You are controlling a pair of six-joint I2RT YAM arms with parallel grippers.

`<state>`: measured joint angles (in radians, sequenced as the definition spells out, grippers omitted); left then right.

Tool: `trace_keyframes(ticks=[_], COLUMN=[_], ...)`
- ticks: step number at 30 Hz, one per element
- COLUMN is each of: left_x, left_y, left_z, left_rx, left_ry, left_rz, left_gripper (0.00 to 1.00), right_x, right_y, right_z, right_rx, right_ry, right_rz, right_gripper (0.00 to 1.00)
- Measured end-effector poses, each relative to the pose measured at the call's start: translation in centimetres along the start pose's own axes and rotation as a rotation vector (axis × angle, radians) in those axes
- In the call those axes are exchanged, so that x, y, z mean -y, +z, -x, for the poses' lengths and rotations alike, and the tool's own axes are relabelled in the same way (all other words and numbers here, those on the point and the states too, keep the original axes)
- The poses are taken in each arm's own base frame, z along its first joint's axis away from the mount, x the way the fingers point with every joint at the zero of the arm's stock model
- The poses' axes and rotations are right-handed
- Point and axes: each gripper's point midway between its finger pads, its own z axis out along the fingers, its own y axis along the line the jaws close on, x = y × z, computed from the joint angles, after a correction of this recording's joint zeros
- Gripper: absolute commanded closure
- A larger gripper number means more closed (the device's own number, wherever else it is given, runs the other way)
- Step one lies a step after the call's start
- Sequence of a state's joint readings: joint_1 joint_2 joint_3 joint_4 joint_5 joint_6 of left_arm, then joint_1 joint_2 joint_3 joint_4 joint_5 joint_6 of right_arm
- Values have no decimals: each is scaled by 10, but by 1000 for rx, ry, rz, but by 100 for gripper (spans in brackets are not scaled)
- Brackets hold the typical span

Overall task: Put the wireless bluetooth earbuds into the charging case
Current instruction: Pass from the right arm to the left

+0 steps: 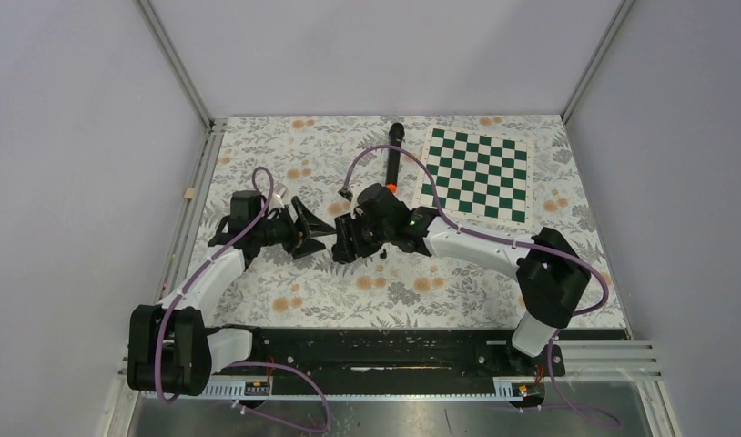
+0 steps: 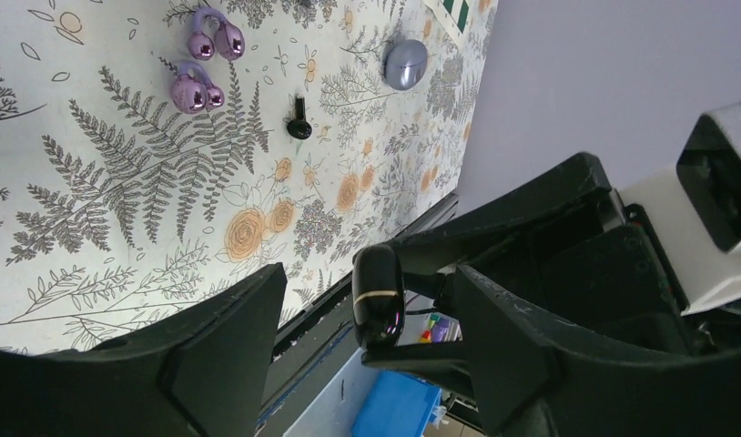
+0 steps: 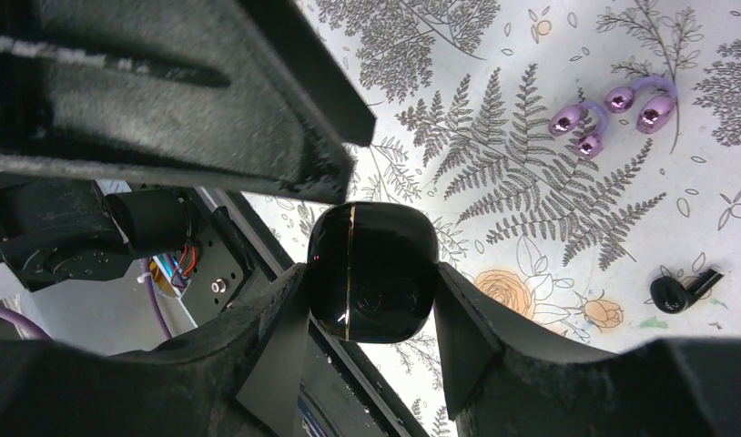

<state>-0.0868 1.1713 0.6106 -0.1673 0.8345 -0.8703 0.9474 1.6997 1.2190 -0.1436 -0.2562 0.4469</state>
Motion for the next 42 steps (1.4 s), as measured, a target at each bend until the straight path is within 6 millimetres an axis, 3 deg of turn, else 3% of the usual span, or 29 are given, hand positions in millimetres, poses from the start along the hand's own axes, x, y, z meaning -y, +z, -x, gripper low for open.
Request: trace_keyframes(ticks=[7, 23, 31, 34, 37, 42], left_x=[3, 7, 5, 7, 6, 5], left_y=[-3, 5, 12, 13, 14, 15], left_z=[-5, -25, -33, -33, -33, -33], left_rx=[-14, -93, -138, -139, -141, -147], left_ry=[8, 30, 11, 15, 7, 3], left_rz=[-8, -19, -6, -7, -4, -1], left_gripper=[36, 45, 75, 88, 98, 100], right_x=[7, 2, 1, 3, 3, 2], right_y=[-2, -2, -2, -2, -2, -2], right_z=[6, 10, 7, 5, 5, 8], right_rx=[12, 20, 6, 1, 1, 5], right_ry=[34, 44, 46, 47, 47, 65], right_rz=[-12, 19, 25, 21, 18, 24], right_gripper=[55, 54, 52, 46, 30, 5])
